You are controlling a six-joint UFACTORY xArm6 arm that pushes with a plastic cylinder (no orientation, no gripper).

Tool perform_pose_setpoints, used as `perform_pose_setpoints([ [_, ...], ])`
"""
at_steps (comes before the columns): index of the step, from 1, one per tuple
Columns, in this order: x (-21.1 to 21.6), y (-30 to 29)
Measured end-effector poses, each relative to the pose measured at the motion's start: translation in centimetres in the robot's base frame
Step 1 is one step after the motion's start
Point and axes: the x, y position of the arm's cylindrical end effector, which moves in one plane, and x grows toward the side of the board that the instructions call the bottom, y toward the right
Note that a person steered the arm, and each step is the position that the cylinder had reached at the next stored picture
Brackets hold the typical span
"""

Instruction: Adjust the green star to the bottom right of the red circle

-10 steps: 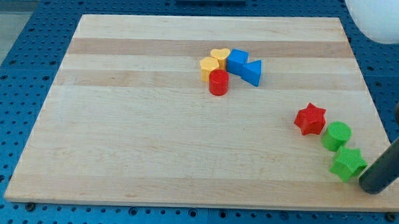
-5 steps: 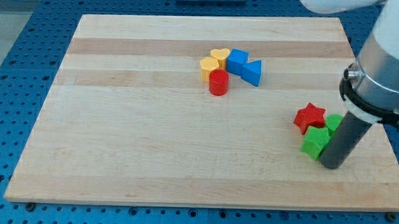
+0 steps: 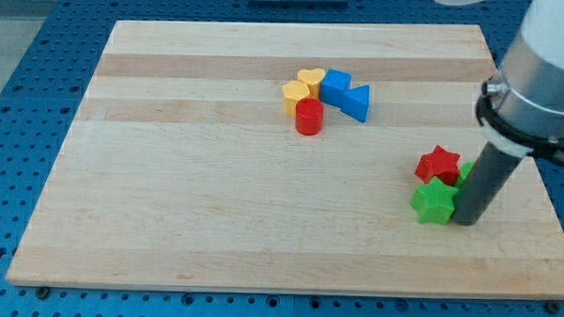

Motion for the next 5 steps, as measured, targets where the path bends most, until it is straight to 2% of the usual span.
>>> perform_pose_setpoints([
  [2, -0.2, -2.6],
  [5, -3.3, -3.9],
])
